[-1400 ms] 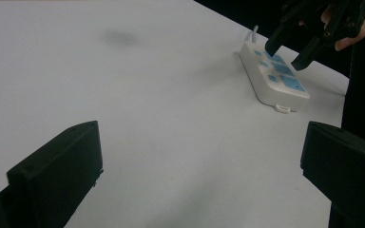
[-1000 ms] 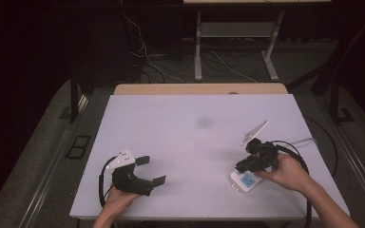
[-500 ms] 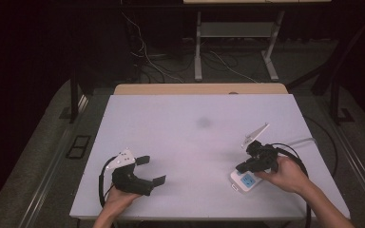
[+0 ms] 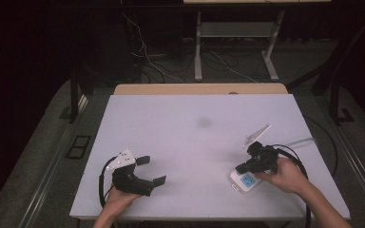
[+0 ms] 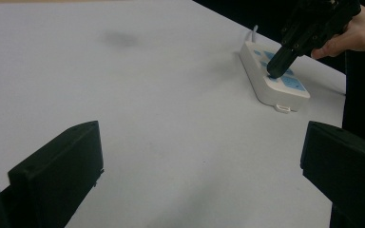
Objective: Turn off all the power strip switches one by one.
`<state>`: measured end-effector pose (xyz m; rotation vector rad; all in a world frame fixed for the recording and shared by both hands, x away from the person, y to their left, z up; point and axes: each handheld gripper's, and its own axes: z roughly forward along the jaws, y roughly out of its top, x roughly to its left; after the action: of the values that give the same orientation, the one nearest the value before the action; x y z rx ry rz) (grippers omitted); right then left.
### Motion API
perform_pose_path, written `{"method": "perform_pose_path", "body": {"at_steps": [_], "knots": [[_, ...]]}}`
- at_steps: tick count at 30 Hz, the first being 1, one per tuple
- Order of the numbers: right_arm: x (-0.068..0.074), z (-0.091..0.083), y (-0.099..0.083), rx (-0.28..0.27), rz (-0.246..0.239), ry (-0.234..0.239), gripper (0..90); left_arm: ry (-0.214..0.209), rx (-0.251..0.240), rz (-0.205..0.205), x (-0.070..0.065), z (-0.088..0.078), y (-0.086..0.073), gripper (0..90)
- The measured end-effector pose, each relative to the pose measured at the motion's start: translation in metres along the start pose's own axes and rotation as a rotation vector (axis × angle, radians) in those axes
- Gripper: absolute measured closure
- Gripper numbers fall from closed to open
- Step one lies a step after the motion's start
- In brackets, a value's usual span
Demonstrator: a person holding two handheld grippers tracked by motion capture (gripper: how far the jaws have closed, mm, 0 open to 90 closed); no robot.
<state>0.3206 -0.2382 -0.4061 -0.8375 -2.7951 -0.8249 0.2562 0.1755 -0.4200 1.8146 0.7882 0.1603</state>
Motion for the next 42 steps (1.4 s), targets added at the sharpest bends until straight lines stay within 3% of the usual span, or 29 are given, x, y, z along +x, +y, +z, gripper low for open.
{"method": "perform_pose_path", "body": {"at_steps": [8,37,39,42], "knots": [[0.0035,0.0005,-0.0008,-0.002,-0.021,-0.025,90.0,-0.004,0.002,0.001,-0.0008,0.0011,-0.0001,0.0],[0.0012,0.0007,0.0005,0.008,-0.002,-0.010,90.0,-0.002,-0.005,0.000,0.0008,0.0004,-0.0004,0.0],[0.0019,0.0013,0.0009,0.016,-0.001,0.020,90.0,0.000,-0.005,0.001,0.0010,0.0003,-0.0004,0.0],[0.0061,0.0007,0.0031,0.016,-0.015,0.014,90.0,0.001,-0.003,-0.001,0.0012,0.0004,-0.0005,0.0]]}}
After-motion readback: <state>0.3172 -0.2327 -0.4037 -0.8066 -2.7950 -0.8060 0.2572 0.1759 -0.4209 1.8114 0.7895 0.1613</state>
